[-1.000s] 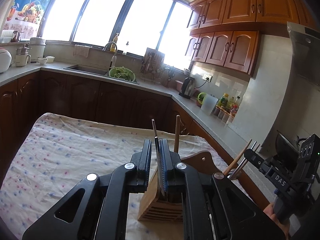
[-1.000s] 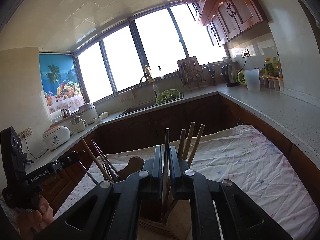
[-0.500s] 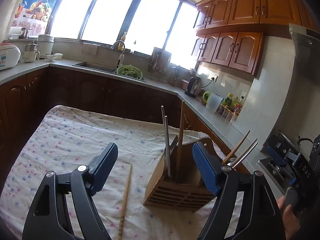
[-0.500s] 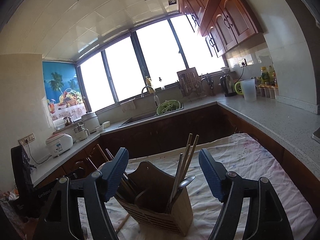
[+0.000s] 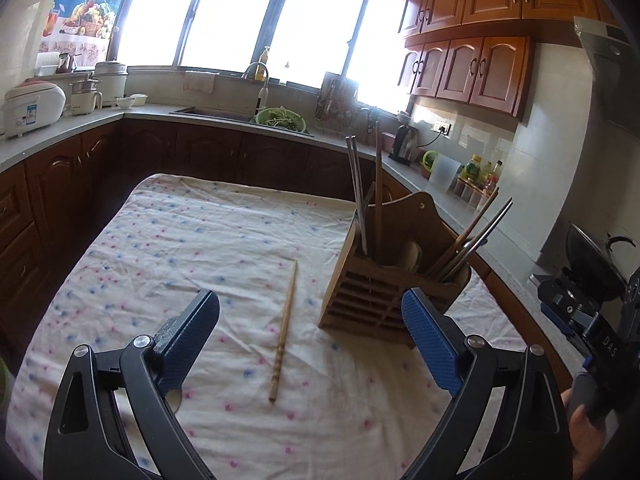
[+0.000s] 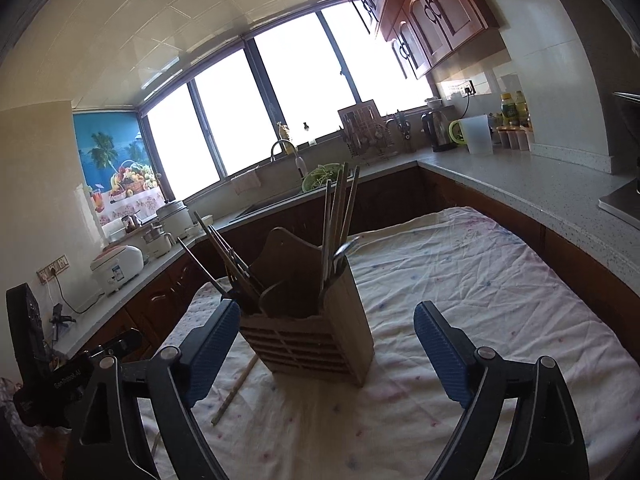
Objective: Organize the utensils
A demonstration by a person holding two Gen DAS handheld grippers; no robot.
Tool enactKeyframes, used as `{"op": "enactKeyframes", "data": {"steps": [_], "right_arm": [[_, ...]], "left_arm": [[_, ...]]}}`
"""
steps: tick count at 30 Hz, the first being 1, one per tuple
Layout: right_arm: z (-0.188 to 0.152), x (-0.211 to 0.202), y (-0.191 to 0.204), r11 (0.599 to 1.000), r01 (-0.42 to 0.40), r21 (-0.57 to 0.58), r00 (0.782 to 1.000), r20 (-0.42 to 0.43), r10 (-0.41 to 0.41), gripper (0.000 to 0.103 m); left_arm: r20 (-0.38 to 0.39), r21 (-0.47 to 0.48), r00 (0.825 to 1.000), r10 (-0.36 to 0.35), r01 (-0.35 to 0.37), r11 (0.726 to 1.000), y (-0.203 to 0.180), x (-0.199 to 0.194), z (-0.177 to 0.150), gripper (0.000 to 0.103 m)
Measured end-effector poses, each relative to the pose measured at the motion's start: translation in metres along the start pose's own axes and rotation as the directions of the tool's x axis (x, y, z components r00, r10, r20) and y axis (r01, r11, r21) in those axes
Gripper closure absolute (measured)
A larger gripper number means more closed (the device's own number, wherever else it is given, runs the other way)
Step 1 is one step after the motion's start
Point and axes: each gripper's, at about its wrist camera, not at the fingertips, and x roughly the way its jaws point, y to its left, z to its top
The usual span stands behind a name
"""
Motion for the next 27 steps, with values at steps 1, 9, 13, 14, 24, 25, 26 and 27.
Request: {"op": "enactKeyframes", "data": {"steps": [1, 9, 13, 14, 24, 25, 26, 27], "right_arm": [[-0.006, -0.003, 0.0, 1.0, 0.0, -0.003, 1.0, -0.01, 0.0, 0.013], [-0.042, -0.034, 0.004, 1.0, -0.013, -0.023, 0.998, -0.062, 0.012, 0.011], [-0.054, -0.049, 0.009, 0.999, -0.011, -0.048, 0.998, -0.059, 0.008, 0.009], [-0.056, -0.052, 0.01, 0.998, -0.01, -0.054, 0.998, -0.057, 0.007, 0.009], [-0.044, -0.099, 0.03, 0.985, 0.004, -0.171, 0.999, 0.033, 0.001, 0.0], [-0.041, -0.106, 0.033, 0.983, 0.01, -0.184, 0.998, 0.058, 0.0, 0.0], [-0.041, -0.112, 0.035, 0.98, 0.016, -0.199, 0.997, 0.083, 0.0, 0.0], [-0.042, -0.117, 0.038, 0.976, 0.027, -0.215, 0.995, 0.104, -0.004, 0.0]], "left_arm": [[-0.007, -0.003, 1.0, 0.002, -0.002, 1.0, 0.002, -0.003, -0.006, 0.008], [-0.009, 0.033, 0.998, 0.054, -0.054, 0.998, 0.005, -0.035, -0.042, 0.008], [0.002, 0.058, 0.998, 0.068, -0.068, 0.996, 0.003, -0.048, -0.057, 0.008], [0.001, 0.066, 0.998, 0.068, -0.068, 0.995, 0.002, -0.051, -0.061, 0.008], [0.08, 0.131, 0.995, 0.067, -0.077, 0.988, -0.019, -0.098, -0.07, 0.006], [0.106, 0.138, 0.992, 0.075, -0.089, 0.986, -0.022, -0.105, -0.069, 0.0], [0.13, 0.145, 0.988, 0.086, -0.104, 0.984, -0.025, -0.11, -0.07, 0.0], [0.146, 0.152, 0.984, 0.103, -0.125, 0.98, -0.027, -0.113, -0.072, 0.0]]}}
